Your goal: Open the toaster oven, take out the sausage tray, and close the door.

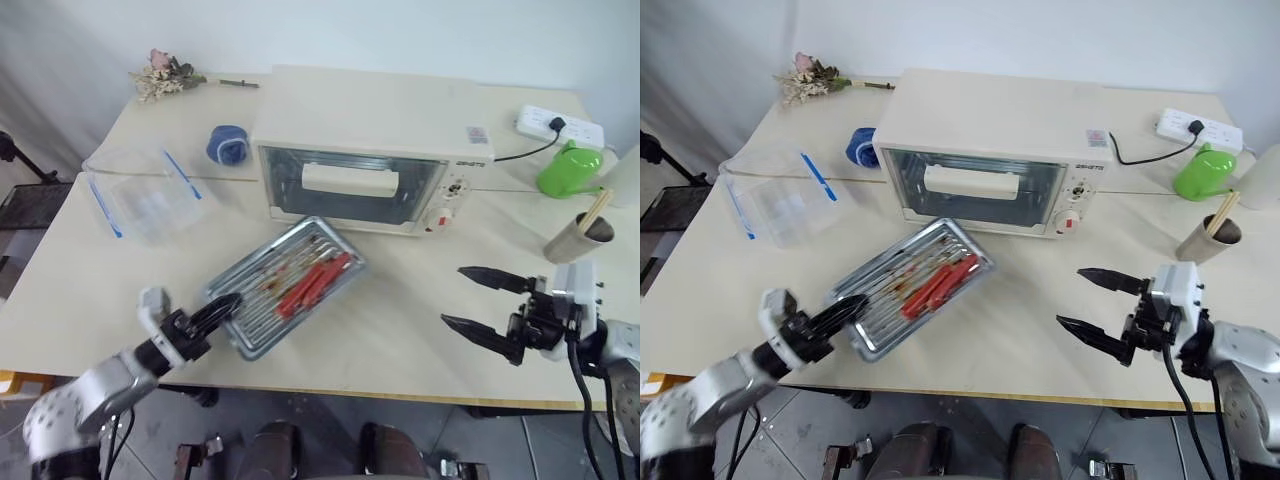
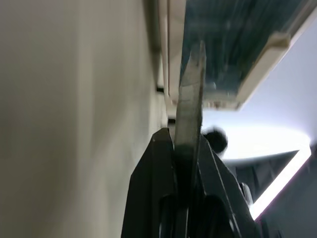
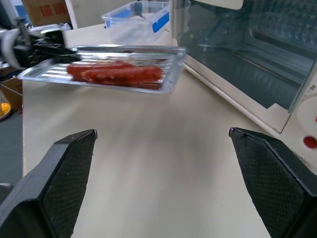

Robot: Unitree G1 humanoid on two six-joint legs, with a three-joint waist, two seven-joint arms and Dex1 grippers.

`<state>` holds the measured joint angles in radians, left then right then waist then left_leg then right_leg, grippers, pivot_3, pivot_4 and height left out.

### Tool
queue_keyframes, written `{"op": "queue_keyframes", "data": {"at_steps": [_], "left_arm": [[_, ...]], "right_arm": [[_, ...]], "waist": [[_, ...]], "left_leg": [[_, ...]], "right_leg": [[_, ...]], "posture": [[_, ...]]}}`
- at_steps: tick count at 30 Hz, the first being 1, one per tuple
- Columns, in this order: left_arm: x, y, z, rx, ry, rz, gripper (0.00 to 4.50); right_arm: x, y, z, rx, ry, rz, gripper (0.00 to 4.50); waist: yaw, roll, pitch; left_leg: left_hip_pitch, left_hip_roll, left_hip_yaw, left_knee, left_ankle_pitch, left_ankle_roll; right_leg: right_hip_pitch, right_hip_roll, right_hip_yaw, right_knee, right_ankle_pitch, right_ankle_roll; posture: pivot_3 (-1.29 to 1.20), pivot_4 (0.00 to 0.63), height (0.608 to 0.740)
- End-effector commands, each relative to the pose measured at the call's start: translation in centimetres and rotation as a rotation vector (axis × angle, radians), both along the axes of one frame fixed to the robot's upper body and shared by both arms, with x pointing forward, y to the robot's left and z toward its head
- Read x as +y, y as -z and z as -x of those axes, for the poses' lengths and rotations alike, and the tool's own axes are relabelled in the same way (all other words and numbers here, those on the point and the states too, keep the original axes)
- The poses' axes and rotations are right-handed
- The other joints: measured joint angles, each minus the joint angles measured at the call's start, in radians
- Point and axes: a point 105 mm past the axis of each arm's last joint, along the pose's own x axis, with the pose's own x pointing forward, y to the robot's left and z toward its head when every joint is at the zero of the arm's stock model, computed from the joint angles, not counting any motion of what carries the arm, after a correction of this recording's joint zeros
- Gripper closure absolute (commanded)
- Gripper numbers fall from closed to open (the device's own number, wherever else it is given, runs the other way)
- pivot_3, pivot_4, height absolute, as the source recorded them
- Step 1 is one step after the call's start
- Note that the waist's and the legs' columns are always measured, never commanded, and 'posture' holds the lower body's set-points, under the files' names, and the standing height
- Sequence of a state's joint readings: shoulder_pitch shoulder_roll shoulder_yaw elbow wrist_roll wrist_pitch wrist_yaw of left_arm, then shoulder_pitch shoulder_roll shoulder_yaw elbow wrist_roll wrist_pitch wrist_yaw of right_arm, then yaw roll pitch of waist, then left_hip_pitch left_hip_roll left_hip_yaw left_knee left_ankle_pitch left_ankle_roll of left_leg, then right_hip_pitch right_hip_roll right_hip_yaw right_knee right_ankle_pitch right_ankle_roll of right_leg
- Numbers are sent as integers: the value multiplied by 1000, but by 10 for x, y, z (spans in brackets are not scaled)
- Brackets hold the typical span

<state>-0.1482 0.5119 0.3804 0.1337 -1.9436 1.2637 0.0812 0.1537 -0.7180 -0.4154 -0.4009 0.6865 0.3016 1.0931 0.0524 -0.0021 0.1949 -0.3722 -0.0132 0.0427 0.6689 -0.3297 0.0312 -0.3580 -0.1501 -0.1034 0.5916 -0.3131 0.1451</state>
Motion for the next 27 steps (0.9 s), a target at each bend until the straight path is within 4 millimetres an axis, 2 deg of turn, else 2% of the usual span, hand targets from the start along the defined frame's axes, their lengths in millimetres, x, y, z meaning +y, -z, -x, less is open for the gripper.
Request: {"op": "queue_keyframes", "data": {"at_steps": [1,5,11,16,20,27], "left_arm": [[-18,-12,-5,-13,162,5,4500],[-39,-11,-14,39,307,-46,4500],[-58,2,-32,108,384,-133,4500],[-77,9,-51,100,401,-247,4500],[-84,11,-56,73,433,-315,4500],[-83,13,-60,16,447,-364,2315]], "right_arm": [[-3,-11,15,-47,47,0,31],[-8,-7,32,-19,104,18,31],[-12,-8,48,-2,169,30,31],[-10,-8,55,10,186,29,31],[-7,-9,55,11,188,30,31],[-5,-10,52,7,188,27,0]], "waist": [[-2,-1,0],[-24,-1,0],[-3,-1,0],[25,4,-3],[32,6,-5],[28,7,-5]], "left_leg": [[0,0,0,0,0,0],[1,0,2,-1,0,0],[1,-1,5,-1,3,0],[2,-2,5,-1,4,0],[2,-4,5,-1,3,-2],[1,-4,5,-2,4,1]], "right_leg": [[0,0,0,0,0,0],[-1,0,0,1,0,0],[-1,1,2,1,0,1],[0,-1,3,1,1,2],[1,-3,3,0,2,4],[0,-2,3,0,2,4]], "posture": [[0,150,740],[0,150,740],[0,150,740],[0,150,740],[0,150,740],[0,150,740]]}}
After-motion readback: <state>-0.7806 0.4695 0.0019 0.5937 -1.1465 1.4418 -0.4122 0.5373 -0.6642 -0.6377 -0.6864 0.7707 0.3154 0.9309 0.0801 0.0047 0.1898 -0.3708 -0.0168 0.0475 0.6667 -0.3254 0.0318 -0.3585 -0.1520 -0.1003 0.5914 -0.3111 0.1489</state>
